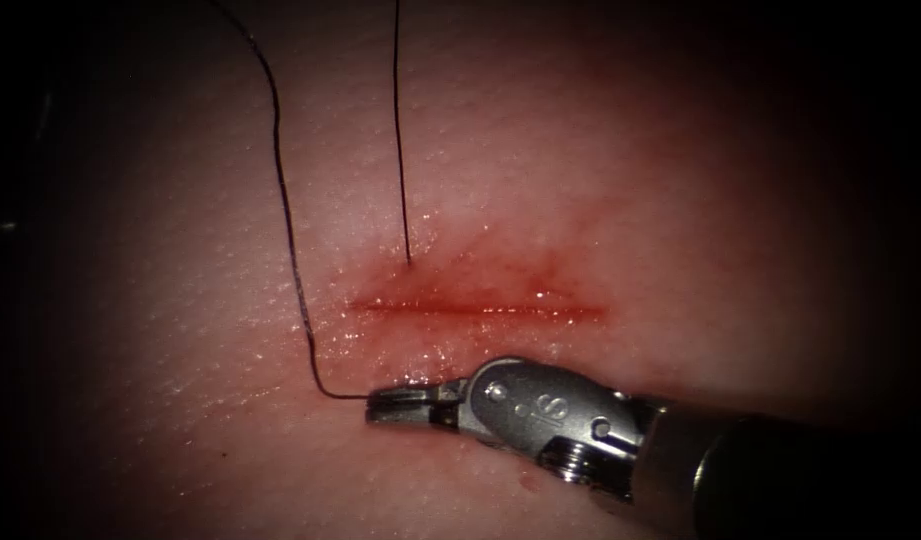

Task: Wound Closure
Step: Use the right tool to pull the suture through the incision

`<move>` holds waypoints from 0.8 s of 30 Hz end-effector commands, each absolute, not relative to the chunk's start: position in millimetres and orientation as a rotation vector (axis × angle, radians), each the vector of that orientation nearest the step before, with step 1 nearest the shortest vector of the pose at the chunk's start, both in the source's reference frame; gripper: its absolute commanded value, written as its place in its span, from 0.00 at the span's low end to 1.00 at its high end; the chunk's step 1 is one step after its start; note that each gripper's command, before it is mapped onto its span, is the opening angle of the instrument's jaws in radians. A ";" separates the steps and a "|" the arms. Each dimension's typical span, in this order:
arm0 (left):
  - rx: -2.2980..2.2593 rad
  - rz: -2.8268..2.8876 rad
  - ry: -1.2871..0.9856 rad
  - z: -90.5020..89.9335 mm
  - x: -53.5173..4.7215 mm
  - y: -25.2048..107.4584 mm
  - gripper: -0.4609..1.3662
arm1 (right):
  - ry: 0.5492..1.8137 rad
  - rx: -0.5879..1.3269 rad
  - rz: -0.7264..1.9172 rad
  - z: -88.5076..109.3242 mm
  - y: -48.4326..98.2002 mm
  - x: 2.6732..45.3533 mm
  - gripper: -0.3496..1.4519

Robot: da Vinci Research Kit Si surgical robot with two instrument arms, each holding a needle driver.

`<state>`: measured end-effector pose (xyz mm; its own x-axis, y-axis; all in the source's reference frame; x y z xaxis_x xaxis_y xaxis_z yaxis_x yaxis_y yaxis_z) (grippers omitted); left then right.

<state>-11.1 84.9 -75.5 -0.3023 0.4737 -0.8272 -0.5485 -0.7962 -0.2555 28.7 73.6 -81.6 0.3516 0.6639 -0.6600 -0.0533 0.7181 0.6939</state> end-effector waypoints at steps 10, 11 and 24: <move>-1.321 2.118 0.093 -74.5 -11.9 85.3 0.06 | 1.133 0.699 0.426 -86.4 70.8 29.0 0.00; -1.320 2.118 0.094 -74.3 -11.9 85.4 0.06 | 1.136 0.698 0.423 -86.8 70.5 29.1 0.00; -1.325 2.112 0.124 -71.1 -12.1 86.6 0.06 | 1.148 0.758 0.386 -90.2 66.9 29.6 0.00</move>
